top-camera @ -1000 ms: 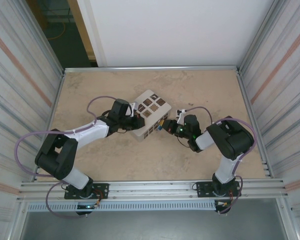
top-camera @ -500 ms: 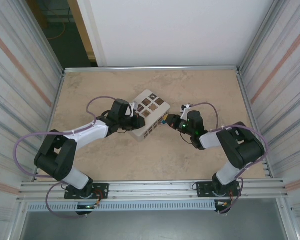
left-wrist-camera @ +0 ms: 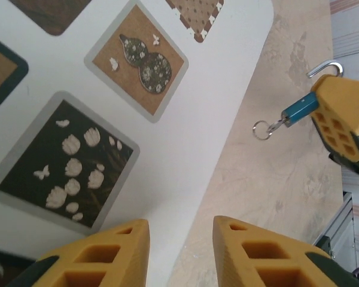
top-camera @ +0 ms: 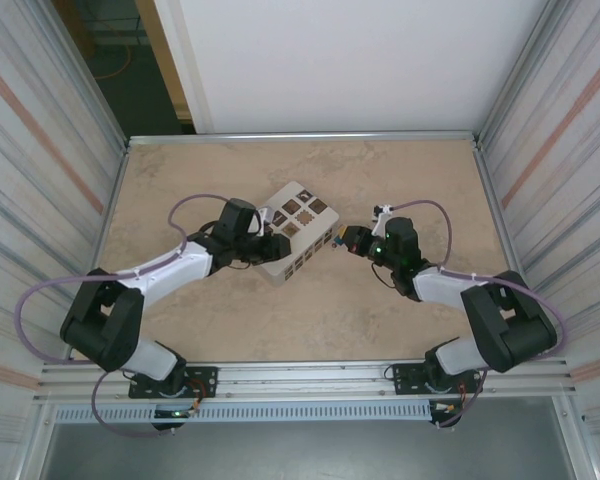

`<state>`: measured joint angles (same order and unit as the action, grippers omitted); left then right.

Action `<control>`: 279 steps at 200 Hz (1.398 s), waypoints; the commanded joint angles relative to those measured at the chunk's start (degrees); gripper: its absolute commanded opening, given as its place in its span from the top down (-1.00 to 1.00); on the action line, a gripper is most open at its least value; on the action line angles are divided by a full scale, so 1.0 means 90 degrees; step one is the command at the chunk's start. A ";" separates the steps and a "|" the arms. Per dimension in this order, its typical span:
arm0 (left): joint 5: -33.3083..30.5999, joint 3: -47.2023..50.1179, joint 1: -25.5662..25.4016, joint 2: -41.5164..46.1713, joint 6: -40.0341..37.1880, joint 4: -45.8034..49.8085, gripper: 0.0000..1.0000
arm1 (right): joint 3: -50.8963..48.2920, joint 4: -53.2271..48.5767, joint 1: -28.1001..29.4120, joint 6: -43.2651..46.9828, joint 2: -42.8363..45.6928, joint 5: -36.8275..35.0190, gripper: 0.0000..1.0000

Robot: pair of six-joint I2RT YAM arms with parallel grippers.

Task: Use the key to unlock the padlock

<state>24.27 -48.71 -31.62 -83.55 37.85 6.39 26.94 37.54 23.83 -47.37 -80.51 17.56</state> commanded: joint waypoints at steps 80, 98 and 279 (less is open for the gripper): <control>-0.0480 0.0527 0.0293 0.1658 -0.0185 0.0624 0.07 | 0.0165 -0.1514 -0.0119 0.0758 0.1057 -0.0320 1.00; -0.0516 0.0621 0.0437 0.1913 -0.0298 0.0717 0.00 | 0.0200 -0.1651 -0.0123 0.0790 0.1099 -0.0292 1.00; -0.0110 -0.0080 0.2126 0.3873 -0.4200 0.2581 -0.84 | 0.0295 -0.3160 -0.0111 0.1278 0.2007 -0.0355 1.00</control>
<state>22.98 -51.68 -12.80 -51.42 9.56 30.37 27.46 12.91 23.11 -37.98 -64.34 14.55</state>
